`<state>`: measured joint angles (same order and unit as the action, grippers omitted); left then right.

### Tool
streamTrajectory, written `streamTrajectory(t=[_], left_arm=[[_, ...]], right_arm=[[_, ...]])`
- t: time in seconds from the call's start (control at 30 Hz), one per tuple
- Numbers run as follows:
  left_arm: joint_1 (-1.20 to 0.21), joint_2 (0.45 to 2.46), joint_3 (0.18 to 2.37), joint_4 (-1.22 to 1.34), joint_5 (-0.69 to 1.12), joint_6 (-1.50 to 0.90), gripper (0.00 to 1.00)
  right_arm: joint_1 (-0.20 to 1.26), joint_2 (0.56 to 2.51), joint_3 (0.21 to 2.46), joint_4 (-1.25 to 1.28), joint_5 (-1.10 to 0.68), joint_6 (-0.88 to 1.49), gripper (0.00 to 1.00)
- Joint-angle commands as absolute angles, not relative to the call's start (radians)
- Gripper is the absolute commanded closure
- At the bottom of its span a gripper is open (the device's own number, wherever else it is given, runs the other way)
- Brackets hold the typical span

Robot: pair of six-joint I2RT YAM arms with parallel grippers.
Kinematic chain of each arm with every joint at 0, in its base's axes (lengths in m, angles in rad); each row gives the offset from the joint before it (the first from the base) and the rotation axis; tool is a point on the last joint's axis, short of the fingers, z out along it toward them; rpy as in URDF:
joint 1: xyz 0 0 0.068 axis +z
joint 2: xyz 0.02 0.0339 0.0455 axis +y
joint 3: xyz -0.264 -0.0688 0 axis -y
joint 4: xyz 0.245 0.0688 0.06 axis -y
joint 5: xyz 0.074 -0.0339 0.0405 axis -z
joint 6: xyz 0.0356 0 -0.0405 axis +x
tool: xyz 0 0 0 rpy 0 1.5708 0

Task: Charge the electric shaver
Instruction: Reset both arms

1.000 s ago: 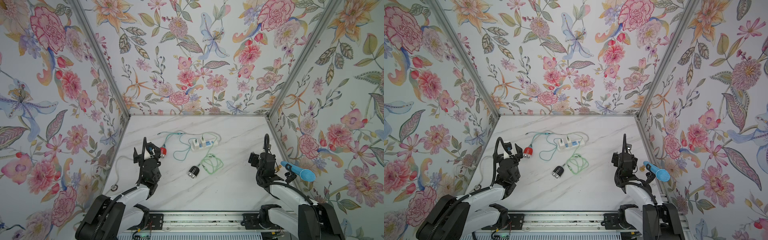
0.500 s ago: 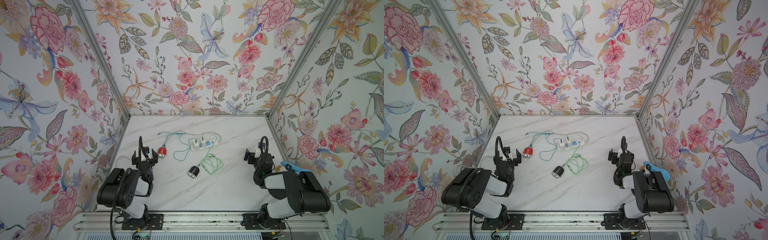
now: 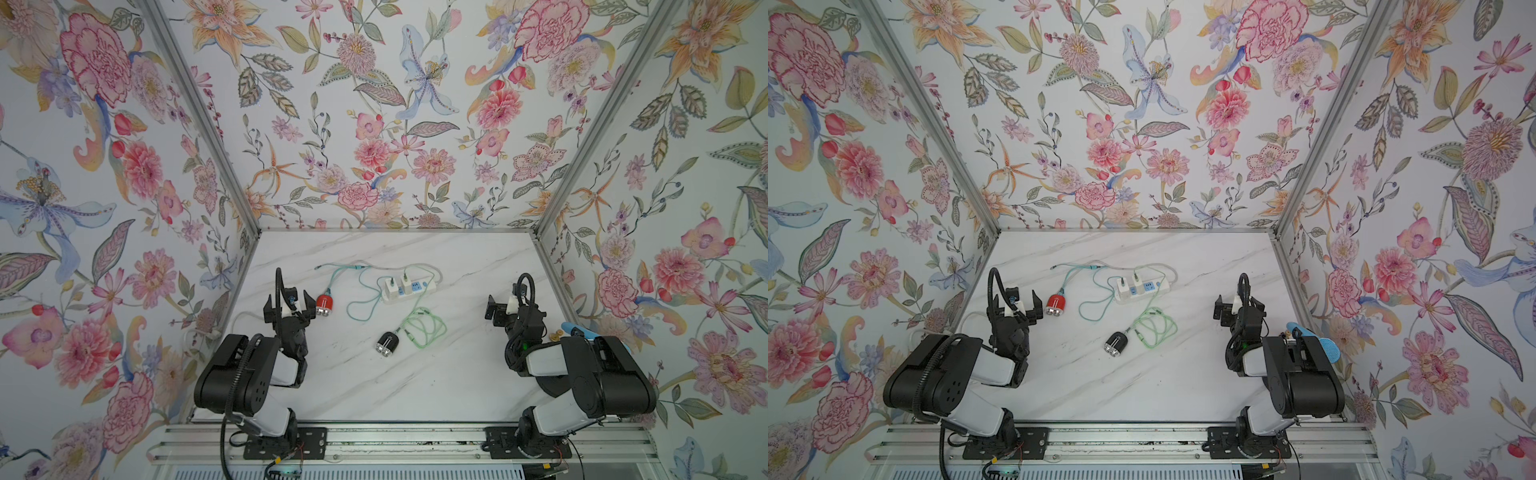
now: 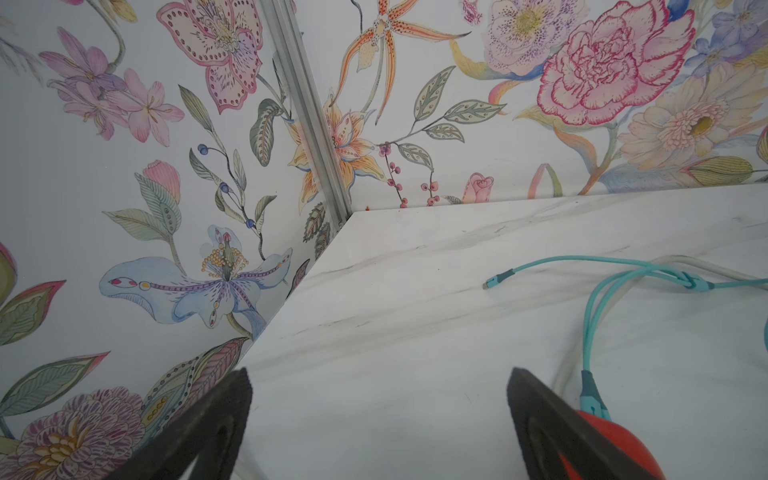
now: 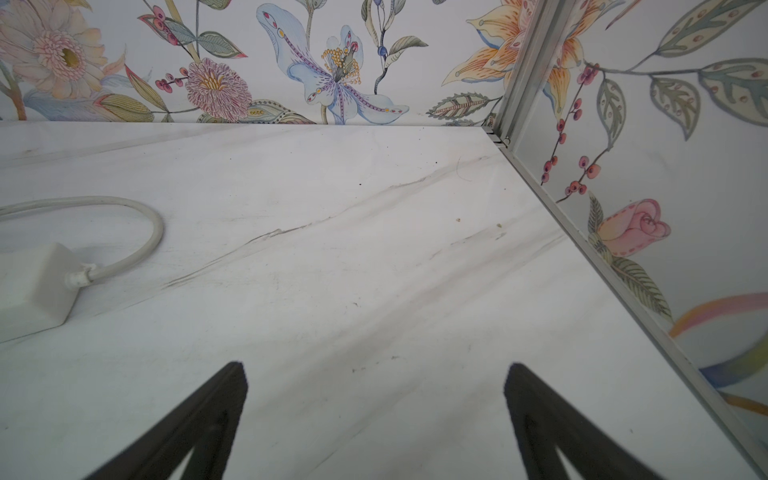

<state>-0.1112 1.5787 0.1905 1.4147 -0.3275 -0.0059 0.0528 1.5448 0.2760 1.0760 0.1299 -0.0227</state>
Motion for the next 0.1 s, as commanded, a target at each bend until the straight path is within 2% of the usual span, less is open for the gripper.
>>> streamTrajectory(t=[0.0,0.07], left_arm=[[-0.103,1.582,0.195,1.442,-0.353,-0.025,0.01],[-0.104,1.581,0.199,1.435,-0.354,-0.025,0.01]], right_arm=[[0.048,1.545,0.290,1.114,0.116,-0.037,0.00],[0.040,1.544,0.288,1.112,0.135,-0.019,0.00]])
